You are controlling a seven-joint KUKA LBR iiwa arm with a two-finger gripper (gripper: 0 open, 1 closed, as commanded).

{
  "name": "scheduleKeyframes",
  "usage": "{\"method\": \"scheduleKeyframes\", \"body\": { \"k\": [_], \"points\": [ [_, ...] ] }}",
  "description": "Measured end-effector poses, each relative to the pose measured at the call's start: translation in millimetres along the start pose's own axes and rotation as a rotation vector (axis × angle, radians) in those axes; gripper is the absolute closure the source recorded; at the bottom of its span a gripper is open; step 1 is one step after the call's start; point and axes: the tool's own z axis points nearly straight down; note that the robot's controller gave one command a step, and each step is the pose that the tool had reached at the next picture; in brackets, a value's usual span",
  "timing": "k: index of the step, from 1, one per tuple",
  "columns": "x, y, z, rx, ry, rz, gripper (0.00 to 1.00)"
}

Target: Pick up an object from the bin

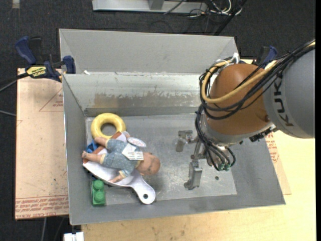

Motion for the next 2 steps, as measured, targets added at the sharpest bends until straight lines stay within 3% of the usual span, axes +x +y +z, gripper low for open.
{"method": "scheduleKeyframes", "body": {
  "k": [1, 2],
  "points": [
    [-1.5, 0, -4, 0.000, -0.008, 0.001, 0.00],
    [-6.7, 46, 42, 0.000, -0.013, -0.035, 0.00]
  ]
}}
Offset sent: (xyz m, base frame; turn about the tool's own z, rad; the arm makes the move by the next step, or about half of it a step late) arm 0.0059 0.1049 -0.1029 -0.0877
